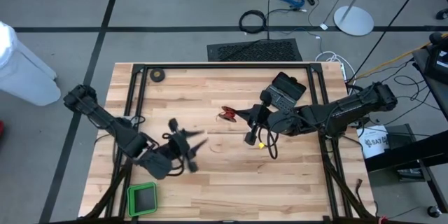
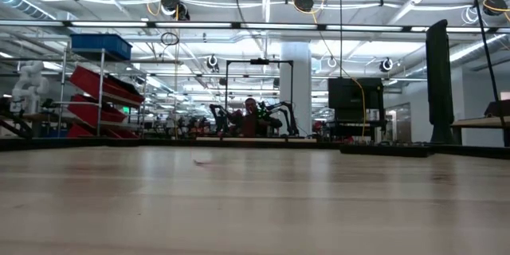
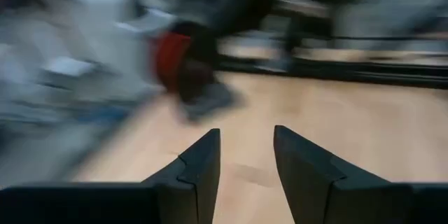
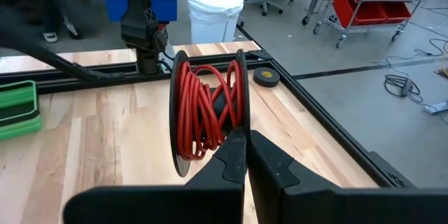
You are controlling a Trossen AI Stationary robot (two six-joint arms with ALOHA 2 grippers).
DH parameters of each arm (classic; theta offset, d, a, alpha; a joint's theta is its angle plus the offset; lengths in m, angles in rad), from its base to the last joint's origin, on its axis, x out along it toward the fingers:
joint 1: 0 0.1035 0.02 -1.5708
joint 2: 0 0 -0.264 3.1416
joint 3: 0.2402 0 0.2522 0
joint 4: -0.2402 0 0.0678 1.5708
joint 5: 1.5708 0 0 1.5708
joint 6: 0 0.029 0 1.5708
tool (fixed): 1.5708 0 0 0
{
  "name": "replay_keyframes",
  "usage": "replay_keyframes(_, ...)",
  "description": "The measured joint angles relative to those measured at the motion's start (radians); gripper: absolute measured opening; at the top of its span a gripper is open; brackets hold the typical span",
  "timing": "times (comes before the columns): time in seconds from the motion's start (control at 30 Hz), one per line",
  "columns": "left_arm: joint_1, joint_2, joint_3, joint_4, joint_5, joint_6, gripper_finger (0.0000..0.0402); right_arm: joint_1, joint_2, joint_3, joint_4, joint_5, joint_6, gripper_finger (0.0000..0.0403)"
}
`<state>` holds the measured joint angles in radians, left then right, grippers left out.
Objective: Coil cords
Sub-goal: Coil the red wire into the spool
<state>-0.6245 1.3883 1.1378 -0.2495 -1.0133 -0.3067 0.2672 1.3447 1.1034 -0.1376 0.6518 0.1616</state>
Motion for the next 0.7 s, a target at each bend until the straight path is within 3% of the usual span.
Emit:
replay_keyframes(0.07,0.010,0.029,0.000,0.001,-0.135,0.062,0.0141,0.000,-0.002,0.000,0.000,0.000,0.001,0.0000)
replay_keyframes(0.13,0.026,0.063,0.000,0.005,-0.176,0.112,0.0141,0.000,-0.005,0.000,-0.001,-0.002,0.002,0.0000)
replay_keyframes(0.4,0.122,0.189,-0.001,0.015,-0.141,0.082,0.0141,0.000,-0.006,0.000,-0.001,-0.003,0.004,0.0000)
replay_keyframes(0.63,0.160,0.237,-0.038,0.154,-0.110,0.066,0.0141,0.006,-0.026,0.000,-0.015,-0.043,0.005,0.0000)
replay_keyframes(0.7,0.167,0.216,-0.079,0.225,-0.029,0.032,0.0141,0.010,-0.038,0.000,-0.026,-0.057,0.008,0.0000)
